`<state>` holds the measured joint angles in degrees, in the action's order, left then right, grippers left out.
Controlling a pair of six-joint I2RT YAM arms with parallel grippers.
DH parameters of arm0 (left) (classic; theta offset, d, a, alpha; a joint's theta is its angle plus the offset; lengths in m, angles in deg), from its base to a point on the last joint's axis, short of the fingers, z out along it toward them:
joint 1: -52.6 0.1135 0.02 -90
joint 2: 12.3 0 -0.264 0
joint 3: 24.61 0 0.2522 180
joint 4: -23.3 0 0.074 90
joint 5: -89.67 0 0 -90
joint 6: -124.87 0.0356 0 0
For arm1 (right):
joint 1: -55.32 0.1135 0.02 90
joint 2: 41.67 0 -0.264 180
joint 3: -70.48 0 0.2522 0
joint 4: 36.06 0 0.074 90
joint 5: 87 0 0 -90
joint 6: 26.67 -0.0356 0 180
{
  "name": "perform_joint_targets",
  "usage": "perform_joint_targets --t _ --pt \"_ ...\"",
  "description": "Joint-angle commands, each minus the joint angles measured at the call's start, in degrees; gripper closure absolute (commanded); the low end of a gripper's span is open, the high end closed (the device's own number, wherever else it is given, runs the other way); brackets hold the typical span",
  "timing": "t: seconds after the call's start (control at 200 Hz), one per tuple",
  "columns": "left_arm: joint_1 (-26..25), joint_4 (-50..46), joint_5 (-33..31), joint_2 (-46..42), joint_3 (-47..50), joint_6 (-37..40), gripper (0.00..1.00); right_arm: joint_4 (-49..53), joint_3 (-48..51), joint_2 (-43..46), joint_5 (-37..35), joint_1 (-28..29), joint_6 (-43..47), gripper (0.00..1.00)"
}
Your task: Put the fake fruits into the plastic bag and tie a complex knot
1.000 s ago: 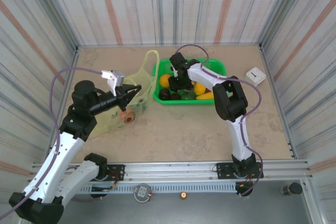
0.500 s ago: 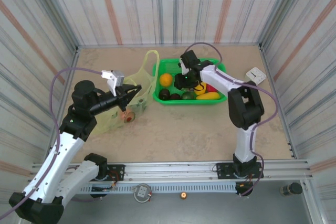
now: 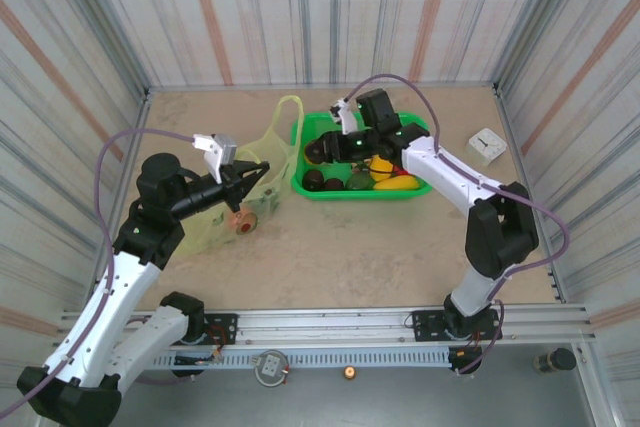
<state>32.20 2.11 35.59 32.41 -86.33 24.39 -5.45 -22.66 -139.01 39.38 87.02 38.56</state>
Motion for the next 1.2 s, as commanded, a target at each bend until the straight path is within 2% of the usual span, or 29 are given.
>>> perform_joint_targets --t 0.0,0.165,0.416,0.621,0.751,0.822,0.907,0.972,1.082,1.197 --pt "-0.43 0.15 0.20 -0.06 0.77 1.16 1.00 -6.53 -2.54 0.16 4.92 4.39 -3.42 0.52" --pt "-0.39 0.18 0.28 -0.26 0.71 1.16 1.00 -8.50 -8.15 -5.85 -0.53 9.13 -3.56 0.53" --pt "-0.43 0.15 0.46 -0.85 0.77 1.34 1.00 -7.21 -15.13 -14.87 -4.29 11.45 -5.44 0.54" --pt "-0.43 0.33 0.54 -1.12 0.82 1.17 1.00 -8.90 -13.68 -16.57 -4.22 13.94 -6.72 0.54" --pt "-0.45 0.49 0.62 -1.16 0.79 1.16 1.00 -5.81 -17.80 -19.82 -2.85 16.76 -6.12 0.53" --pt "-0.46 0.31 0.53 -1.21 0.78 1.24 1.00 -4.58 -19.55 -20.76 -1.53 17.80 -5.55 0.44" --pt "-0.51 0.20 0.46 -1.21 0.79 1.34 1.00 -2.90 -19.87 -20.78 -2.20 18.14 -4.66 0.24" --pt "-0.60 0.18 0.46 -1.16 0.85 1.34 1.00 -2.52 -19.11 -20.16 -2.12 17.84 -4.49 0.19" --pt "-0.61 0.33 0.44 -1.20 0.78 1.33 1.00 -2.86 -17.00 -18.32 -2.40 16.96 -4.19 0.21" --pt "-0.60 0.22 0.38 -1.20 0.88 1.34 1.00 -3.26 -15.09 -16.10 -2.81 15.87 -3.95 0.30"
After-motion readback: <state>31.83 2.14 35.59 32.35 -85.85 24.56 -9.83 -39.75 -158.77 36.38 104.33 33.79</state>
